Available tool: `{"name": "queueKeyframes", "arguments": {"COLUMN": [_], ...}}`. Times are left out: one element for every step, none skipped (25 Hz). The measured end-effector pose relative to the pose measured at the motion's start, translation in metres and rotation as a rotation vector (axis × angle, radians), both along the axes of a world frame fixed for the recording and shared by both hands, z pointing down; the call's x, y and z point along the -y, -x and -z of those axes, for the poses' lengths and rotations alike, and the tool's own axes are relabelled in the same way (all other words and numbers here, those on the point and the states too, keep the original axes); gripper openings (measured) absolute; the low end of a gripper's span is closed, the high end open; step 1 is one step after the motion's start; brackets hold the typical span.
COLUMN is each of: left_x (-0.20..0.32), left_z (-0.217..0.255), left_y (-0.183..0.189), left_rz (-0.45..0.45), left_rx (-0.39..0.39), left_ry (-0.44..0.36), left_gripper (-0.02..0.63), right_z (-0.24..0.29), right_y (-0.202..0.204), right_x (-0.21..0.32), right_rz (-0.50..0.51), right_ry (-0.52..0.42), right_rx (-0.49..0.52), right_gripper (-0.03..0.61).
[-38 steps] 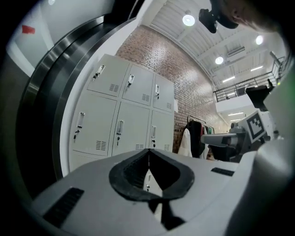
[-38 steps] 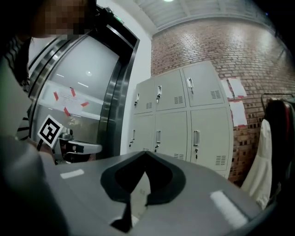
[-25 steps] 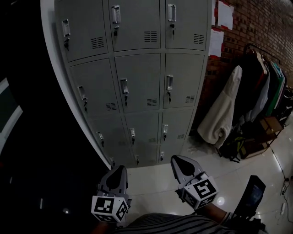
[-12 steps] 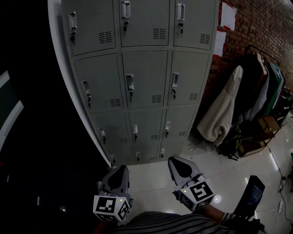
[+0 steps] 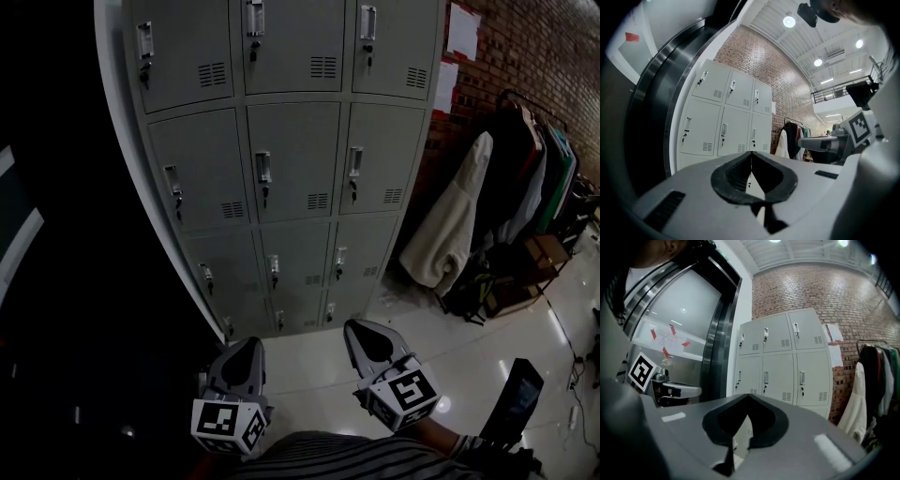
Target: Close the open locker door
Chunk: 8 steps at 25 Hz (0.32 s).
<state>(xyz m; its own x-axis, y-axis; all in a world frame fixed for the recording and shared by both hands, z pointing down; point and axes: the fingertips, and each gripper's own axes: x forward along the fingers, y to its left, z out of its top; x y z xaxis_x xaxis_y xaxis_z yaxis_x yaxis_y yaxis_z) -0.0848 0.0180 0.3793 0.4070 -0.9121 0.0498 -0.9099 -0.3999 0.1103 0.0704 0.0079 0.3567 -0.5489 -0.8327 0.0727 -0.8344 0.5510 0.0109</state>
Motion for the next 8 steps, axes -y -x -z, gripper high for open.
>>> {"name": "queueKeyframes", "arguments": {"left_x": [0.0002,0.0004,0.0006,0.001,0.0015,0.0021,0.0028,0.0035], "left_z": [-0.0003,-0.0008,-0.0013,-0.0018,-0.0021,-0.0024,-0.0025,-0.0027], "left_y": [-0.0003,-0.0006,-0.0009,-0.0012,-0.0016,-0.0018,-0.002,-0.0022], "left_rz": [-0.001,-0.003,-0.004,-0.006,-0.006,-0.007,-0.007,-0.007], "left_rx": [-0.001,-0.001,-0.002,-0.002,-0.002,-0.002,-0.001,-0.001], "left_ry": [0.001,0.001,0.002,0.002,0.002,0.003,0.003,0.004], "left_gripper": [0.006,0.006,0.006,0.006,0.006,0.006,0.006,0.006], "right_z": [0.0003,-0.0002,-0.0014,-0.0032,-0.0049,-0.0055,-0.0054,-0.0049], "right_y": [0.0003,0.0005,0.0003,-0.0003,-0.0011,-0.0016,-0.0016,-0.0015], "right_x": [0.0001,0.0001,0.0003,0.0008,0.0015,0.0021,0.0027,0.0033], "right_rz": [-0.001,0.0,0.0,0.002,0.004,0.004,0.003,0.002], "right_ry": [0.002,0.002,0.002,0.0,-0.001,-0.001,0.0,0.002], "right_rx": [0.001,0.001,-0.001,-0.005,-0.009,-0.011,-0.01,-0.01], "right_gripper": [0.0,0.0,0.0,0.0,0.0,0.0,0.0,0.0]}}
